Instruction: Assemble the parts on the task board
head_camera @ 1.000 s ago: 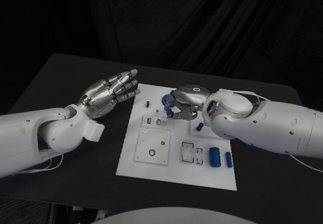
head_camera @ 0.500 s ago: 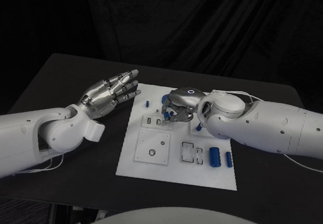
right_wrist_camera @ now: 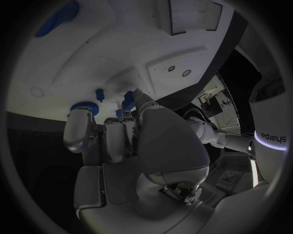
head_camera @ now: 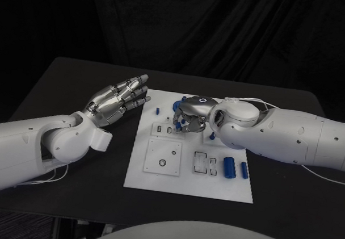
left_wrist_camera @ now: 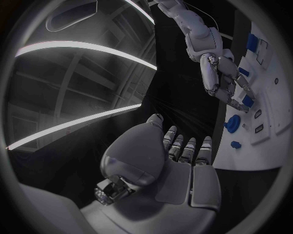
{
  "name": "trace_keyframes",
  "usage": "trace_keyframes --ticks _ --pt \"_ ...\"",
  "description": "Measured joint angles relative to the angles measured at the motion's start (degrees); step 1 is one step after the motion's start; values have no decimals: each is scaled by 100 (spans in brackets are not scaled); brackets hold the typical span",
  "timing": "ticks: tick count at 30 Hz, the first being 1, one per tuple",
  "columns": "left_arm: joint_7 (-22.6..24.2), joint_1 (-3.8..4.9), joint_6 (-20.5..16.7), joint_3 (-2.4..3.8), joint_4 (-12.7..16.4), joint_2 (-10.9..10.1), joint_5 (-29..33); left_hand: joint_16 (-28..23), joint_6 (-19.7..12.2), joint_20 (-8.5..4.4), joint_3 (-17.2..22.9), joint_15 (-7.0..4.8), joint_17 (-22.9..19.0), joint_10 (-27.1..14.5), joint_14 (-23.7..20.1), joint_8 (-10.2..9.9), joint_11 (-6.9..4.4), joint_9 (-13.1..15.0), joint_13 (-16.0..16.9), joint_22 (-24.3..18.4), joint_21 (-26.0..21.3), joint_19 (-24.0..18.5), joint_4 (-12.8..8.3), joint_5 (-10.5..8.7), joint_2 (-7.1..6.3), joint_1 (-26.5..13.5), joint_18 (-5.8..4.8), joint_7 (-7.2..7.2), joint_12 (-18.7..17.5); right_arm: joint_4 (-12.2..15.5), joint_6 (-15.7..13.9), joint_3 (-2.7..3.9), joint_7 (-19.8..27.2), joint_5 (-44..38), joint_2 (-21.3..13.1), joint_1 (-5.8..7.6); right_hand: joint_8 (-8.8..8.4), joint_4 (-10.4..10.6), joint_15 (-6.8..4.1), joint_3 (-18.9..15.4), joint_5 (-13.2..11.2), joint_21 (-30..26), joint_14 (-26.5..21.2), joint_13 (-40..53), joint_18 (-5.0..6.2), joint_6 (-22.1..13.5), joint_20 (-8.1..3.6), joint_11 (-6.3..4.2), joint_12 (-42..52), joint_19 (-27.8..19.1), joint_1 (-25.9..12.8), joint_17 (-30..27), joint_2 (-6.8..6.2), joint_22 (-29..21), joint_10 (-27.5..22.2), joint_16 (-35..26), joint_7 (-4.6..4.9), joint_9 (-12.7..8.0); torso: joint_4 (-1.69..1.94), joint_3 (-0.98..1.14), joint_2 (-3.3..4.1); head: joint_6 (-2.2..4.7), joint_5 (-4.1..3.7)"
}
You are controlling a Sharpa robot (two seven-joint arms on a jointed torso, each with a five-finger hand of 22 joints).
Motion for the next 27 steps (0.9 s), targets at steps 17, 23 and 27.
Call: trace_keyframes --ticks 17,23,27 --pt "-17 -5 12 1 -17 10 0 0 0 0 0 0 0 0 0 0 0 0 0 0 0 0 0 0 0 0 0 0 0 -75 55 0 -54 -223 54 -39 -41 -2 -1 -2 -5 -28 0 0 93 -18 0 1 0 0 -1 0 -1 -1 -1 -23 -2 5 -5 -3 -2 0 18" --pt "-22 -7 19 0 -21 16 0 0 0 0 0 0 0 0 0 0 0 0 0 0 0 0 0 0 0 0 0 0 0 -76 103 0 -79 -276 75 -41 -50 -15 20 -16 -5 -73 -21 0 93 -32 0 20 -21 -41 -1 0 -1 -1 -20 -23 4 41 -2 1 -1 0 11" --pt "-25 -8 22 0 -25 20 0 0 0 0 0 0 0 0 0 0 0 0 0 0 0 0 0 0 0 0 0 0 0 -77 158 0 -101 -296 83 -41 -62 -15 20 -16 -5 -73 -21 -1 93 -40 0 20 -22 -41 -1 0 -2 -1 -20 -46 0 78 -4 1 -1 0 19"
